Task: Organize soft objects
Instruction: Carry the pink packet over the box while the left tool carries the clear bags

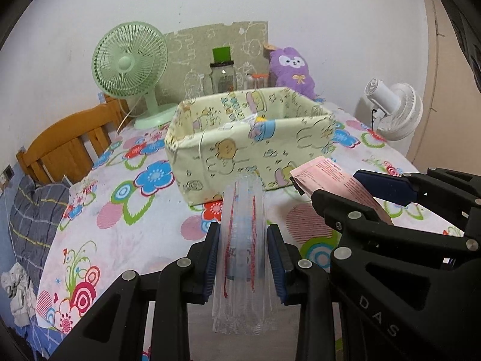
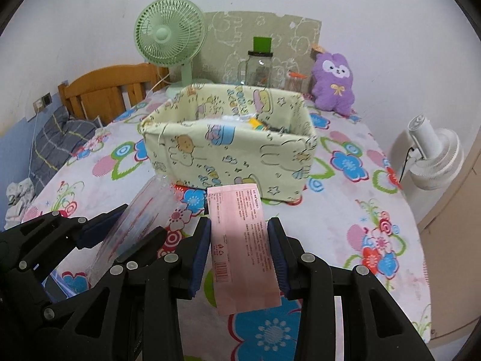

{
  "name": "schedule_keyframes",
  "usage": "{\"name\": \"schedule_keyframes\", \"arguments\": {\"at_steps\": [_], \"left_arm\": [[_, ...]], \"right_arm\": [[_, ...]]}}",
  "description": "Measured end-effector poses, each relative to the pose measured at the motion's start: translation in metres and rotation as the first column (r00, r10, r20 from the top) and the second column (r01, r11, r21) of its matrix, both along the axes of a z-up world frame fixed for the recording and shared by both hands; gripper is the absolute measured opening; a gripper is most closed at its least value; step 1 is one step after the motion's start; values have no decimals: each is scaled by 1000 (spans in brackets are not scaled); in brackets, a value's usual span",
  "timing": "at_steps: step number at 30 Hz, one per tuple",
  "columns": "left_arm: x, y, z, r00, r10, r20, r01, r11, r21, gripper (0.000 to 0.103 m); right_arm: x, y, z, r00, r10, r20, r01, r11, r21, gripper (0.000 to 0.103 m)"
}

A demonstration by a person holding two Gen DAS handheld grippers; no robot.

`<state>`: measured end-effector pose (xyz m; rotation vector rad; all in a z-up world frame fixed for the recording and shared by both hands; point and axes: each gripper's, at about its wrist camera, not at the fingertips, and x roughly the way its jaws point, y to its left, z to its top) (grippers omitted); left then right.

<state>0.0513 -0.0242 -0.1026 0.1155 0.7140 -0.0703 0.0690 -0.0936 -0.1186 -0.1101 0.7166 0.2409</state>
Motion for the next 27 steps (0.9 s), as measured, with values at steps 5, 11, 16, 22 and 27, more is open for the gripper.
{"name": "schedule_keyframes", "arguments": {"at_steps": [5,11,16,22,27], "left_arm": [[-3,-6,13,1000,-5,22,5,1000,2,31],[-5,-12,29,999,-13,44,13,1000,-1,31],[-6,-17,46,997,-17,73,16,1000,4,31],[-1,-20,58,995,-23,96,21,1000,14,31],[4,-21,68,993,-28,112,26,1000,17,31]], "right_arm": [[-5,-7,11,1000,-6,20,6,1000,15,42],[-11,-16,28,999,-26,34,25,999,28,42],[-14,-21,44,998,-35,58,33,999,33,42],[-14,-23,61,995,-38,92,35,999,34,42],[-10,-24,70,993,-43,111,40,999,30,42]]}}
